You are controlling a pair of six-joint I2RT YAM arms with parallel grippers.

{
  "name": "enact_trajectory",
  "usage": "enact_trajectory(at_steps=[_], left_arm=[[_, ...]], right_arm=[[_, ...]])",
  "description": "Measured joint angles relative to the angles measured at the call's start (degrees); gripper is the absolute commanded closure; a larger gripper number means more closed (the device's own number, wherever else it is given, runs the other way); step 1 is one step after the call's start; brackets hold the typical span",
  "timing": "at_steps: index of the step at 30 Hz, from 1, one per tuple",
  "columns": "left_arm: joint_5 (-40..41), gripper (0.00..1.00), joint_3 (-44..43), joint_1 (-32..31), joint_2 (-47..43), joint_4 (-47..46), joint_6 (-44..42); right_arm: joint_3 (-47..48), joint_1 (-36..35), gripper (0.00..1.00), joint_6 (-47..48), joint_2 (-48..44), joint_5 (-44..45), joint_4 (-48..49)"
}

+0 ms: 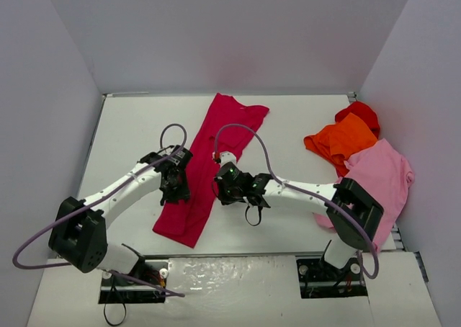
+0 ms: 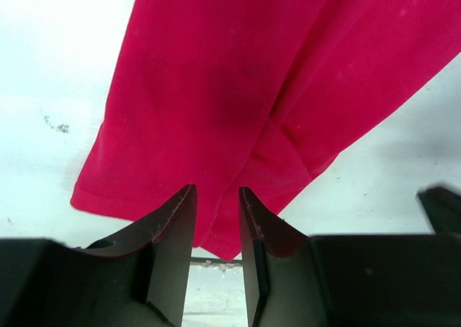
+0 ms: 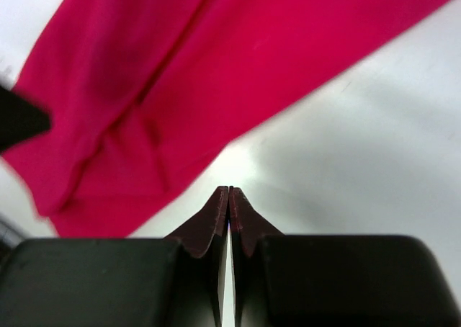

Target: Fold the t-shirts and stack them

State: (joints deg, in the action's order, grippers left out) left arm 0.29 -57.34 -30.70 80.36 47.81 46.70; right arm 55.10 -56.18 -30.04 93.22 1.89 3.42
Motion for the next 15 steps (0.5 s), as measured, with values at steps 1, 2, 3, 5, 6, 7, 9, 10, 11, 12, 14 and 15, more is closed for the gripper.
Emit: enact_trajectory(at_steps=[1,2,3,5,6,7,9,10,11,12,14,15], left_arm=[[-0.1,0.90,-0.5,0.0,1.0,-0.1,-0.2],[-0.2,0.99,-1.3,0.0,2.4,0.0,-0.6],[-0.2,1.00,-2.5,0.0,4.0,-0.1,-0.9],[-0.2,1.00,-4.3,0.0,5.8,-0.9,-1.4],[-0.3,1.00,-5.2,0.0,6.7,-1.3,-1.7],[-0.3,1.00,-6.0,0.0,7.5,-1.6,-2.0],[-0.2,1.00,-6.6,-0.1,7.4,-1.8,-2.2],[-0.3,1.00,-6.8,-0.2,7.4,-2.0,-2.3],[-0.3,1.00,-6.7,-0.3,7.3,-2.5,-2.4],[-0.4,1.00,-6.3,-0.4,7.2,-2.9,-2.4],[-1.0,1.00,-4.9,-0.5,6.7,-3.8,-2.3],[-1.5,1.00,-3.9,-0.5,6.4,-4.3,-2.2]], right_arm=[[1.7,1.1,1.00,0.6,2.1,0.4,-0.2],[3.7,2.6,1.00,1.4,4.5,0.6,-0.4],[5.6,4.2,1.00,2.2,6.6,0.8,-0.2],[7.4,7.1,1.00,3.3,8.1,1.4,0.0],[8.2,8.6,1.00,3.8,8.9,1.7,0.1],[9.2,10.1,1.00,4.3,9.7,1.9,0.1],[14.2,14.0,1.00,5.8,12.4,2.0,-1.6],[17.2,16.1,1.00,6.6,14.3,2.2,-2.1],[20.8,18.3,1.00,7.3,16.8,2.5,-2.1],[24.4,20.6,1.00,7.8,19.6,2.6,-1.5],[30.5,24.8,1.00,8.7,24.8,3.1,-0.5],[32.6,26.5,1.00,9.0,26.9,3.2,-0.6]])
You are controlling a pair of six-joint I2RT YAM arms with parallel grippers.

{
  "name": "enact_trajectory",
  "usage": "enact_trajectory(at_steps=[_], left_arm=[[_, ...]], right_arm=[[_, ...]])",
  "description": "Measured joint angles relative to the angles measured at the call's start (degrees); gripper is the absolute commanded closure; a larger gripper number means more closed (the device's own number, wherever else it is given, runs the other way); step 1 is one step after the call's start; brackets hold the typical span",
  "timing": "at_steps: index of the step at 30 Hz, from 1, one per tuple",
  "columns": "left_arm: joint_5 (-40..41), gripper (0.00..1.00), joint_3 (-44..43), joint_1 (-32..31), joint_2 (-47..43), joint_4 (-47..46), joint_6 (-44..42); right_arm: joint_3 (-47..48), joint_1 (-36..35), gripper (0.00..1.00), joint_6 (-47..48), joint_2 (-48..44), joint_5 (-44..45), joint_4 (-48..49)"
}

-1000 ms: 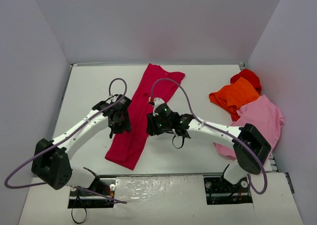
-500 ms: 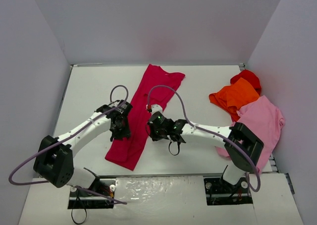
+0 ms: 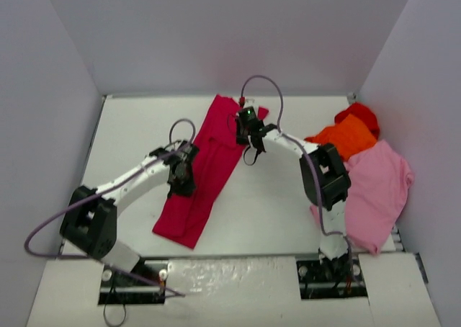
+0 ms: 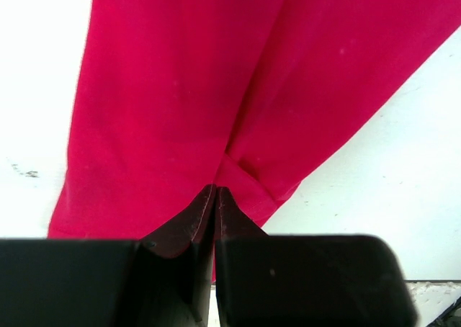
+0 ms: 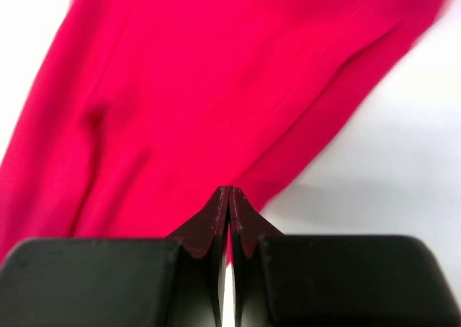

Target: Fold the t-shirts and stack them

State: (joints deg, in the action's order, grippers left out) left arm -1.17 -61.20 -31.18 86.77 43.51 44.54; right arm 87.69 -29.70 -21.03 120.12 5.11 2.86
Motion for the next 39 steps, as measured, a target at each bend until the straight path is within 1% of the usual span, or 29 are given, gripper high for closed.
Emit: enact_trajectory(at_steps=[3,5,8,13,17,22,27,29,33,36,38,39], left_arm=[[-1.6,1.00,3.8,0.0,-0.9,-1.1,0.6],[-2.5,1.00,5.7,0.0,-1.1,-1.6,0.9],[-3.5,1.00,6.9,0.0,-1.1,-2.1,1.2],[-4.4,1.00,7.6,0.0,-0.7,-4.0,1.3],[-5.3,1.00,7.6,-0.1,1.5,-5.5,1.3],[-7.3,1.00,7.6,-0.2,4.9,-7.8,1.3],[-9.7,1.00,7.6,-0.2,5.3,-10.3,1.6],[-10.7,1.00,7.6,-0.2,5.6,-11.4,1.9],[-12.5,1.00,7.6,-0.2,6.2,-12.9,2.6],[-13.7,1.00,7.6,-0.3,6.6,-13.8,2.9],[-14.2,1.00,7.6,-0.5,6.8,-14.3,3.4],[-14.4,1.00,7.6,-0.6,6.9,-14.5,3.7]], right_arm=[[5.9,4.4,1.00,0.5,6.0,0.3,-0.9],[9.2,5.8,1.00,0.8,9.3,0.1,-1.3],[14.3,6.5,1.00,1.1,14.3,-0.3,-1.3],[18.8,6.4,1.00,1.5,17.5,-2.1,-1.4],[23.7,6.6,1.00,1.7,20.5,-3.7,-1.8],[33.2,7.7,1.00,1.8,26.9,-8.5,-1.5],[45.7,9.0,1.00,2.3,34.9,-16.2,-0.9],[49.0,9.3,1.00,1.9,37.8,-20.3,1.0],[49.3,9.9,1.00,-0.9,39.7,-26.2,6.4],[47.4,10.1,1.00,-3.1,40.0,-28.8,11.0],[44.2,10.1,1.00,-3.8,39.4,-29.5,15.2],[41.2,10.1,1.00,-3.9,38.3,-29.5,18.4]])
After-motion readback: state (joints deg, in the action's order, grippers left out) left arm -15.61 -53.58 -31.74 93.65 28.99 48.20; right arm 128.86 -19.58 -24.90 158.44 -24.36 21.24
